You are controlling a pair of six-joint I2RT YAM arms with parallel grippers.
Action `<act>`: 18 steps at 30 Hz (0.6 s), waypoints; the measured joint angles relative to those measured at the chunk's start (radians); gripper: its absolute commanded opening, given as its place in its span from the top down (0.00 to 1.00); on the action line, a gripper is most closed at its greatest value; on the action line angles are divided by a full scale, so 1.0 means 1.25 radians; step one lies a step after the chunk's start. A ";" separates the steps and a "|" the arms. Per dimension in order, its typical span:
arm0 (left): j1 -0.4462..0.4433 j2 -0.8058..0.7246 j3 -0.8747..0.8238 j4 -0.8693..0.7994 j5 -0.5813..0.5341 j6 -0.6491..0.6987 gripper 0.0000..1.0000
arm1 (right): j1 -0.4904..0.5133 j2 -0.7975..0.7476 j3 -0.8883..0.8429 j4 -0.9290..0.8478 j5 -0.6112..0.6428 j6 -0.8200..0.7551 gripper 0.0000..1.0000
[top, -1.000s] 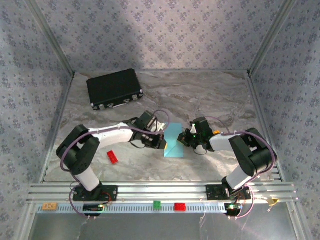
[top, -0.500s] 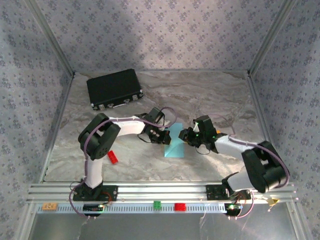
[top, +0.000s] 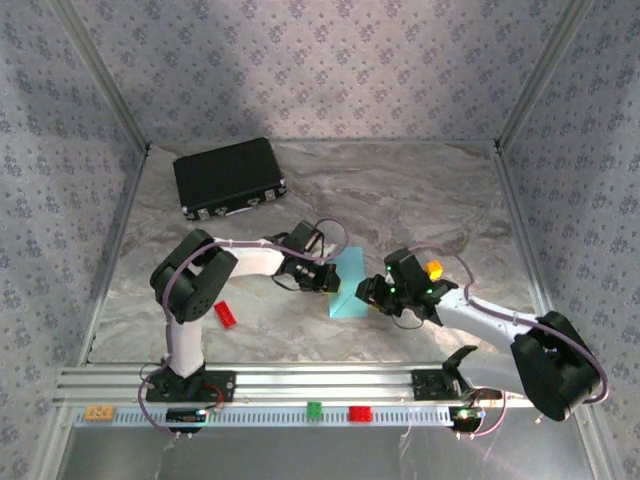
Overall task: Fold a paper plane with a square sheet of paper (pick it up from the middle)
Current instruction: Turn over the paper at the center of the table.
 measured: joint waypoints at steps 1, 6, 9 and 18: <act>0.000 -0.001 -0.001 0.001 0.000 -0.004 1.00 | 0.009 0.016 0.001 -0.001 0.000 0.003 0.62; 0.000 -0.004 -0.005 0.003 0.000 -0.007 1.00 | 0.032 0.060 0.003 -0.002 0.005 0.012 0.63; 0.000 -0.005 -0.008 0.004 0.000 -0.009 1.00 | 0.036 0.061 0.004 -0.002 0.011 0.017 0.62; 0.000 -0.005 -0.009 0.007 0.000 -0.012 1.00 | 0.035 0.087 0.001 0.069 0.009 0.031 0.60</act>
